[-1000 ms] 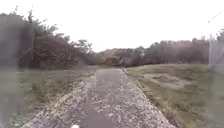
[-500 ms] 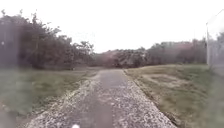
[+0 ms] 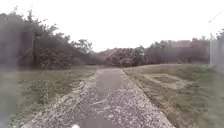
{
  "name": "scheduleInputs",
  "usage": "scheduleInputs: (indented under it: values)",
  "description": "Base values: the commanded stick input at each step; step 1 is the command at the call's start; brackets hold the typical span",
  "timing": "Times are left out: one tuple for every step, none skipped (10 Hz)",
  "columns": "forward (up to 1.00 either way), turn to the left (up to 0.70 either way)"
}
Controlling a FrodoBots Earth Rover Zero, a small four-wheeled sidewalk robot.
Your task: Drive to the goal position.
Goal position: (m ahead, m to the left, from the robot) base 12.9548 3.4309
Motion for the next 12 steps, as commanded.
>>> scheduleInputs:
  values:
    - [0.7,0.0]
    - [0.7,0.0]
    - [0.7,0.0]
    - [0.7,0.0]
    - [0.7,0.0]
    - [0.7,0.0]
    - [0.7,0.0]
    - [0.7,0.0]
    - [0.7,0.0]
    - [0.7,0.0]
    - [0.7,0.0]
    - [0.7,0.0]
